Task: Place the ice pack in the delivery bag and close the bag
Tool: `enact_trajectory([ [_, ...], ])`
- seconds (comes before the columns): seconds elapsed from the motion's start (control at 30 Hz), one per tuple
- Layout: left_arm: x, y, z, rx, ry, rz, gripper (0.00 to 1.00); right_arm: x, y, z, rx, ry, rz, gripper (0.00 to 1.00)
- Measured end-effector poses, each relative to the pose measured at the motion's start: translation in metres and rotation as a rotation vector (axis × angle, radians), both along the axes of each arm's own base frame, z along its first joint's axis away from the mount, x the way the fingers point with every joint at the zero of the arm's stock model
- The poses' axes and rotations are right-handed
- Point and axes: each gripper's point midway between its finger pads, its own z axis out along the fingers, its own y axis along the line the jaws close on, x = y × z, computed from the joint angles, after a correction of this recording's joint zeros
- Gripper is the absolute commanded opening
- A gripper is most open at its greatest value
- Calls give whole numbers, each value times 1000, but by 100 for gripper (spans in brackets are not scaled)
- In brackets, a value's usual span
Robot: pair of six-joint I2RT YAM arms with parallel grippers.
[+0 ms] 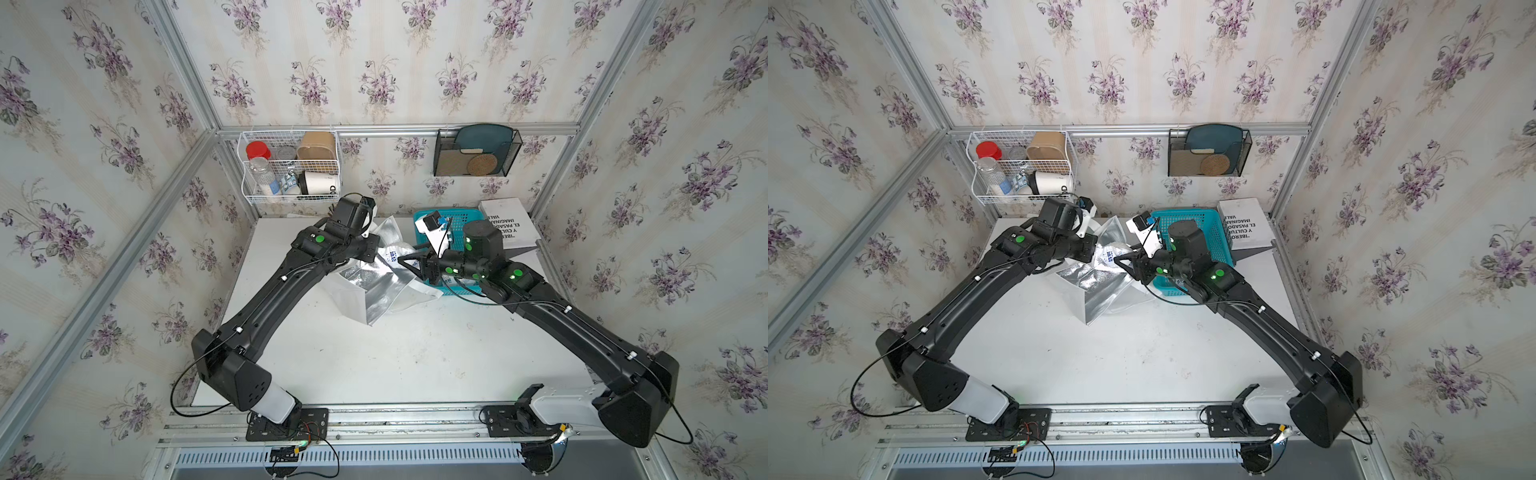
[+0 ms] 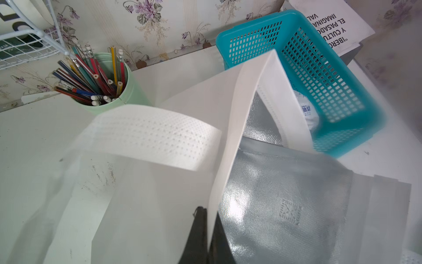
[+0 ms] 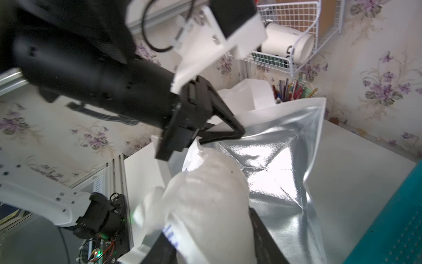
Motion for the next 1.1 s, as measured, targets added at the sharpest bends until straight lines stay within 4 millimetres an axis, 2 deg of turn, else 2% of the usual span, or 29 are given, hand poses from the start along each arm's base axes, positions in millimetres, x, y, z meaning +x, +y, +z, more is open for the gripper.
enact_trajectory([
  [0.13,-6,0,-1,-7,6,-5,0,33,-2,-32,-115,50,-134,28],
  [0.3,-15,-3,-2,-29,23,-31,0,73,-2,-40,-192,52,-268,29],
  [0.43,-16,-11,-5,-59,53,-40,0,91,0,-53,-239,56,-334,30],
  [0.73,-8,-19,-18,-94,130,9,0,98,12,-87,-304,92,-349,34],
  [0.93,-5,-20,-19,-109,164,48,0,103,7,-99,-326,113,-387,45],
  [1.1,-3,-19,-21,-116,176,68,0,92,1,-97,-319,113,-376,61],
])
